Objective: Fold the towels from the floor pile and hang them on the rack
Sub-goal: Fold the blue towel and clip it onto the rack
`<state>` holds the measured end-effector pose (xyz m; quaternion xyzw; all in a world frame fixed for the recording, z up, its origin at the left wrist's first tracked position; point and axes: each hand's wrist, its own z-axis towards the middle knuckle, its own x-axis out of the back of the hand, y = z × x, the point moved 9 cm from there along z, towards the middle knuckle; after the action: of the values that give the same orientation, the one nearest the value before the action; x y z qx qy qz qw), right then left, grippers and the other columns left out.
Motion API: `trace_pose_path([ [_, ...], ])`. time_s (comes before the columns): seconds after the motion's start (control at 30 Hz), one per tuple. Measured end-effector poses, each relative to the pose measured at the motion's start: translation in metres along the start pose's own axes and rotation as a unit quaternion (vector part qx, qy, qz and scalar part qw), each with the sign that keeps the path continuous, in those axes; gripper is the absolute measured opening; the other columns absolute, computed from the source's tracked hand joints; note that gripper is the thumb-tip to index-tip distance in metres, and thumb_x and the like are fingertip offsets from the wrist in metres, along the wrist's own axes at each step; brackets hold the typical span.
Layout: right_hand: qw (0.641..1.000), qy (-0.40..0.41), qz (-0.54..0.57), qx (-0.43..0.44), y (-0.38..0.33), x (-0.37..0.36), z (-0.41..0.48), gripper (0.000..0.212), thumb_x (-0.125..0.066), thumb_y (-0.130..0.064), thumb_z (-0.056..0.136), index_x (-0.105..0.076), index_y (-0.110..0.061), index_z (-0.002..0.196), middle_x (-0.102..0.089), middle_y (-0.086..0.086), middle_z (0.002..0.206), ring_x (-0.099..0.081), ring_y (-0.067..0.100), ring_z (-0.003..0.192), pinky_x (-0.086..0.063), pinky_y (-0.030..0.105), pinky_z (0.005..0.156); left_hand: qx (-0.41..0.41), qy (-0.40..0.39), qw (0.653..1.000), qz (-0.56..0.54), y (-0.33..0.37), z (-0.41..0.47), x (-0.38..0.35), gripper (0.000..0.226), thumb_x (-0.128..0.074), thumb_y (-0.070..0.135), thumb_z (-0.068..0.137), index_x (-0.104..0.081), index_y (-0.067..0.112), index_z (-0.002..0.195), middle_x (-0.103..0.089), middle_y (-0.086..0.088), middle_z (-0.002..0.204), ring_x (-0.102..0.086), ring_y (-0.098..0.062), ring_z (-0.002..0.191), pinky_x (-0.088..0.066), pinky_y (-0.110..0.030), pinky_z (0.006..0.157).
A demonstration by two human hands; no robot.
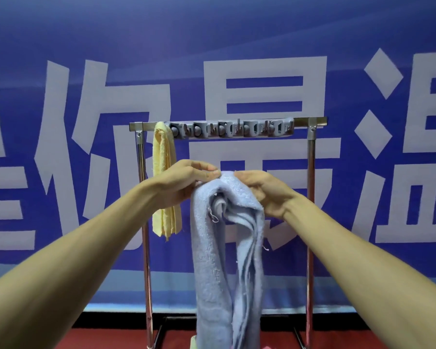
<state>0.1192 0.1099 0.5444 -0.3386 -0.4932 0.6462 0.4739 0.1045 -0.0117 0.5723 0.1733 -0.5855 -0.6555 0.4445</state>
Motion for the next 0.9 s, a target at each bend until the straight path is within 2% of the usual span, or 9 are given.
trace_pose_path([
  [0.13, 0.997, 0.04, 0.043, 0.039, -0.015, 0.013, 0.021, 0.035, -0.059, -0.025, 0.088, -0.067, 0.0, 0.112, -0.061, 0.022, 0.116, -0.056, 0.031, 0.105, -0.042, 0.042, 0.098, -0.021, 0.014, 0.999, -0.02, -0.01, 0.003, 0.015, 0.028, -0.068, 0.032, 0.08, -0.068, 0.009, 0.097, -0.064, -0.007, 0.084, -0.055, -0.019, 0.07, -0.045, -0.029, 0.067],
  [0.2, 0.995, 0.056, 0.061, 0.05, -0.02, 0.014, 0.03, 0.024, -0.056, -0.022, 0.092, -0.073, -0.005, 0.093, -0.063, 0.019, 0.1, -0.056, 0.028, 0.092, -0.041, 0.041, 0.091, -0.022, -0.006, 0.999, -0.034, -0.019, 0.006, 0.015, 0.025, -0.064, 0.031, 0.084, -0.067, 0.009, 0.096, -0.066, -0.004, 0.082, -0.058, -0.016, 0.068, -0.047, -0.027, 0.065],
  [0.33, 0.987, 0.056, 0.136, 0.061, -0.023, 0.018, 0.054, 0.034, -0.051, -0.017, 0.096, -0.073, -0.011, 0.071, -0.064, 0.009, 0.073, -0.061, 0.019, 0.066, -0.05, 0.035, 0.073, 0.001, -0.044, 0.997, -0.058, -0.045, 0.015, 0.011, 0.027, -0.06, 0.025, 0.088, -0.065, 0.006, 0.106, -0.07, -0.004, 0.093, -0.067, -0.017, 0.081, -0.056, -0.027, 0.071],
  [0.47, 0.987, 0.086, 0.128, 0.043, -0.022, 0.029, 0.079, 0.014, -0.066, -0.021, 0.085, -0.074, -0.01, 0.081, -0.055, 0.005, 0.079, -0.051, 0.017, 0.07, -0.043, 0.031, 0.077, -0.026, 0.015, 0.995, -0.092, -0.051, 0.034, 0.029, 0.027, -0.06, 0.023, 0.09, -0.064, 0.004, 0.109, -0.068, -0.01, 0.101, -0.064, -0.023, 0.089, -0.052, -0.037, 0.082],
  [0.6, 0.984, 0.121, 0.126, 0.026, -0.026, 0.037, 0.113, 0.035, -0.074, -0.021, 0.074, -0.067, -0.002, 0.102, -0.053, 0.013, 0.09, -0.048, 0.024, 0.081, -0.041, 0.036, 0.094, -0.057, 0.065, 0.99, -0.111, -0.041, 0.056, 0.056, 0.027, -0.052, 0.018, 0.096, -0.062, 0.001, 0.115, -0.067, -0.015, 0.106, -0.064, -0.024, 0.092, -0.053, -0.034, 0.081],
  [0.67, 0.985, 0.121, 0.119, 0.038, -0.036, 0.036, 0.132, 0.038, -0.072, -0.02, 0.076, -0.065, 0.0, 0.108, -0.056, 0.016, 0.093, -0.052, 0.026, 0.084, -0.045, 0.038, 0.095, -0.068, 0.096, 0.986, -0.118, -0.034, 0.07, 0.073, 0.029, -0.05, 0.019, 0.098, -0.062, 0.002, 0.117, -0.066, -0.019, 0.114, -0.063, -0.029, 0.099, -0.051, -0.041, 0.09],
  [0.73, 0.981, 0.152, 0.107, 0.054, -0.047, 0.04, 0.149, 0.027, -0.069, -0.016, 0.083, -0.067, -0.001, 0.105, -0.063, 0.01, 0.079, -0.06, 0.02, 0.07, -0.056, 0.032, 0.073, -0.07, 0.131, 0.981, -0.126, -0.03, 0.084, 0.091, 0.028, -0.05, 0.017, 0.098, -0.061, 0.001, 0.119, -0.064, -0.021, 0.119, -0.061, -0.033, 0.103, -0.047, -0.046, 0.093],
  [0.8, 0.976, 0.19, 0.084, 0.069, -0.061, 0.044, 0.161, 0.013, -0.068, -0.014, 0.085, -0.068, -0.004, 0.094, -0.061, -0.001, 0.058, -0.054, 0.009, 0.045, -0.048, 0.021, 0.044, -0.073, 0.171, 0.973, -0.137, -0.024, 0.097, 0.109, 0.027, -0.053, 0.012, 0.096, -0.061, -0.002, 0.117, -0.065, -0.022, 0.117, -0.062, -0.034, 0.103, -0.048, -0.047, 0.093],
  [0.9, 0.967, 0.236, 0.043, 0.084, -0.08, 0.047, 0.182, 0.01, -0.073, -0.015, 0.082, -0.071, -0.006, 0.087, -0.059, -0.005, 0.052, -0.049, 0.004, 0.034, -0.039, 0.016, 0.035, -0.103, 0.224, 0.955, -0.164, -0.007, 0.111, 0.132, 0.022, -0.057, 0.011, 0.094, -0.064, -0.003, 0.109, -0.071, -0.013, 0.095, -0.067, -0.027, 0.087, -0.057, -0.036, 0.077],
])
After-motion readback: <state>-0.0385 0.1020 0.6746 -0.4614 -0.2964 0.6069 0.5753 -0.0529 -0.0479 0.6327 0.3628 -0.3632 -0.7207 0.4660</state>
